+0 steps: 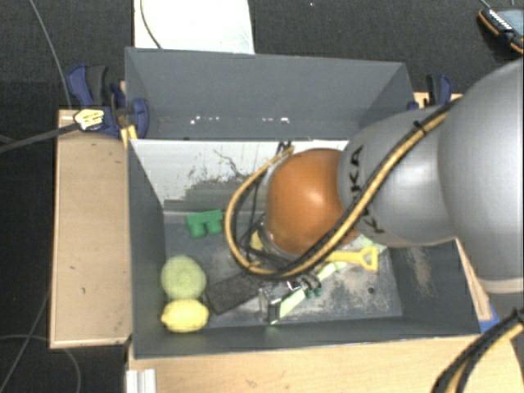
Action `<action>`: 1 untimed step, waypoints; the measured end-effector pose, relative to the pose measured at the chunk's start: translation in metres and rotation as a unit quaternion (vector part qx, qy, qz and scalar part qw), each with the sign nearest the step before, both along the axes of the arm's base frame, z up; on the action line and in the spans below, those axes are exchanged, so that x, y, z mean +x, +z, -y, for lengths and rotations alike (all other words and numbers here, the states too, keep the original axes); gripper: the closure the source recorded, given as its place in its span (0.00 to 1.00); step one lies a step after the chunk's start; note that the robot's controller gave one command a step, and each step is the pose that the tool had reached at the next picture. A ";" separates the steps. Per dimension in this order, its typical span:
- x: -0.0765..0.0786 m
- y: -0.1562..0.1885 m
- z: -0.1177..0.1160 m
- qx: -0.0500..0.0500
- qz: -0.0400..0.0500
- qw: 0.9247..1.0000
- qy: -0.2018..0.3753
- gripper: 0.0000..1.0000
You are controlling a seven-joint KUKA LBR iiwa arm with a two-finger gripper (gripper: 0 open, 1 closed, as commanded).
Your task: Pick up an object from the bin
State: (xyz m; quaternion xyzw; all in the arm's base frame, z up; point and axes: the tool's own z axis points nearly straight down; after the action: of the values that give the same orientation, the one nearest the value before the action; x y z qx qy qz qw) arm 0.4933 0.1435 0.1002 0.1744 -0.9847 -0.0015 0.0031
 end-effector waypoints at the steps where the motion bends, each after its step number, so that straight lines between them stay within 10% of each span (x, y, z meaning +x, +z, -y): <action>1: -0.013 -0.029 -0.037 0.000 0.013 0.988 0.156 0.00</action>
Offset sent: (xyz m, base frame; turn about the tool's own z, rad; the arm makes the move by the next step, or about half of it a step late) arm 0.0019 0.0187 -0.0302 -0.1528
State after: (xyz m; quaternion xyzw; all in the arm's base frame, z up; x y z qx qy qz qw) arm 0.4804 0.1808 0.0714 0.3257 -0.9454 0.0009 -0.0098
